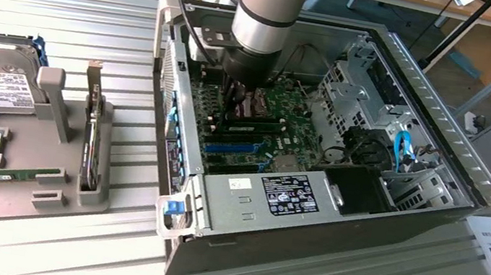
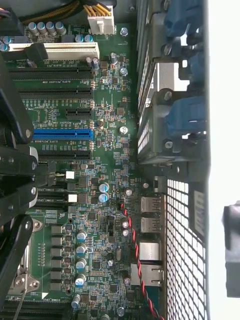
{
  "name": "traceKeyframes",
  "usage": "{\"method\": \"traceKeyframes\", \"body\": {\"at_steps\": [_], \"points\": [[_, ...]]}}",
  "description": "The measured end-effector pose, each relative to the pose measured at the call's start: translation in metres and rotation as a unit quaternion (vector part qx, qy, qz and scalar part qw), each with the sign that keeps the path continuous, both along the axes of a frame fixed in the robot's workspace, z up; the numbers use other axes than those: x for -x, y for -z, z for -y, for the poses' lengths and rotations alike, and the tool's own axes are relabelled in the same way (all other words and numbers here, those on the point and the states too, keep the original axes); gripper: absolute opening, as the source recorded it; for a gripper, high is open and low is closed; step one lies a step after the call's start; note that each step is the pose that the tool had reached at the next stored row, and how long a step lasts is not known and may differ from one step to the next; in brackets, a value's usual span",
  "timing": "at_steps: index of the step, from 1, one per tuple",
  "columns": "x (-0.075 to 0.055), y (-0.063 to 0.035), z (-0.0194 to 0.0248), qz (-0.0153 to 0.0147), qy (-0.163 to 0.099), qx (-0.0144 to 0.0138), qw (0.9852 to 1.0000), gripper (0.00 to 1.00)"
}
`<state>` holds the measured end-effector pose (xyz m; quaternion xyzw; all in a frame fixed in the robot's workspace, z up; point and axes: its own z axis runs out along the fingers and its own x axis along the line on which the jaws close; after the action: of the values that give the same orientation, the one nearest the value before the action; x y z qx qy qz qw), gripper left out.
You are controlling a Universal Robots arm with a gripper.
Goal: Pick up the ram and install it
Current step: 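Press down the ram until it locks into place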
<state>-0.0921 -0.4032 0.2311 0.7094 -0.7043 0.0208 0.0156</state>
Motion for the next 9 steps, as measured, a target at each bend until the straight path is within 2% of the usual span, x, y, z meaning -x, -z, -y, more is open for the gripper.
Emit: {"method": "traceKeyframes", "body": {"at_steps": [9], "points": [[0.0000,0.0001,0.0000,0.0000,0.000,0.0000,1.0000,0.11]]}}
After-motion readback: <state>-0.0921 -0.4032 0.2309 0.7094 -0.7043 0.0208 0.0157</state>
